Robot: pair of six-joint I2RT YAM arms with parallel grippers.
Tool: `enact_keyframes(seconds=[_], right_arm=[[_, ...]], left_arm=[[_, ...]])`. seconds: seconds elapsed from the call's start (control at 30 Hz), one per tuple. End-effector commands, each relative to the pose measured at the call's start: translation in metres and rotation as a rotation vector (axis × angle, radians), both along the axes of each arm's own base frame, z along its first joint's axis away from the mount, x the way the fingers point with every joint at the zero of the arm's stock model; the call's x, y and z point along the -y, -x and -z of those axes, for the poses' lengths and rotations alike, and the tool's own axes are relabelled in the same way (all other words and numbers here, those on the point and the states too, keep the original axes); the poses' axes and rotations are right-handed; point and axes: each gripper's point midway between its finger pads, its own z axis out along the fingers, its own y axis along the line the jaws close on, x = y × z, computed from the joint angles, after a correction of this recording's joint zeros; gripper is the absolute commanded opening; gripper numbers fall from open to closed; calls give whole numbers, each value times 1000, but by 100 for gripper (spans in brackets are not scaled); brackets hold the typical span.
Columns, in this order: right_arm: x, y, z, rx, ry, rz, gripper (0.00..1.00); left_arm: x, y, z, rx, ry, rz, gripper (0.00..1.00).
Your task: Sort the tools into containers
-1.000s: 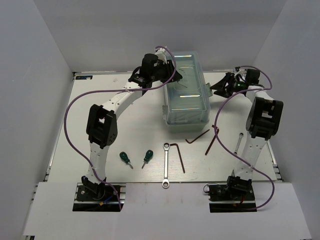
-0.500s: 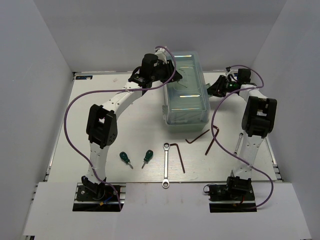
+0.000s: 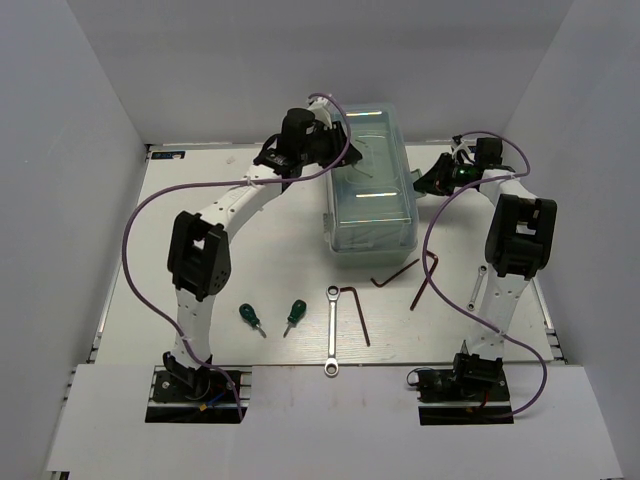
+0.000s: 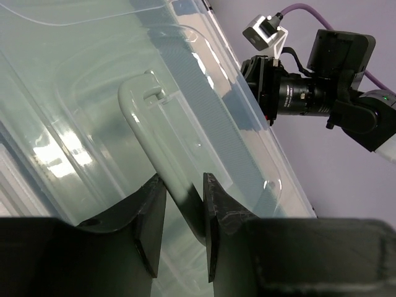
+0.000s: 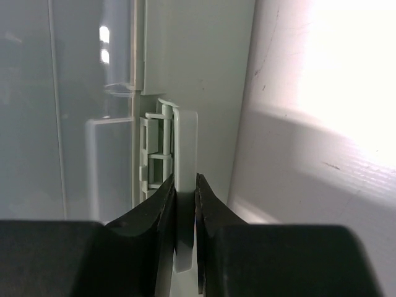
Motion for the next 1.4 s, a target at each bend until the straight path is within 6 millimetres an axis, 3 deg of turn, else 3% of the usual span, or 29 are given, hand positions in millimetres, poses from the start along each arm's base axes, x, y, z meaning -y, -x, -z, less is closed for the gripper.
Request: enact_keyframes(seconds=[0.0,0.2,0.33,0.43,0.6,0.67,0.8,0.93,1.23,1.37], right_arm=[[17,-6,-17,95,91,27,0],[23,-7,-17,78,118,50,0],[27,-9,-14,68,138,64,0],[27,-9,-15,66,143,66,0],[29,-6,-12,54,154,72,0],[29,-5,-12,51,156,74,0],[30,-3,-8,38,163,78,0],[30,-1,-7,33,168,82,0],[31,6,-5,28,181,72,0],[31,9,-3,18,182,66,0]], left_arm=[[-31,20,-82,152,20,-5,0],[-66,23,-117,214,21,-74,0],[-96,18,-125,213,-5,-148,0],[-114,16,-113,176,-71,-208,0],[-181,14,-90,112,-229,-423,0],[-205,18,-67,61,-294,-505,0],[-241,29,-57,51,-337,-597,0],[-257,32,-47,24,-374,-628,0],[-286,43,24,-99,-490,-657,0],[-294,41,28,-108,-487,-670,1]])
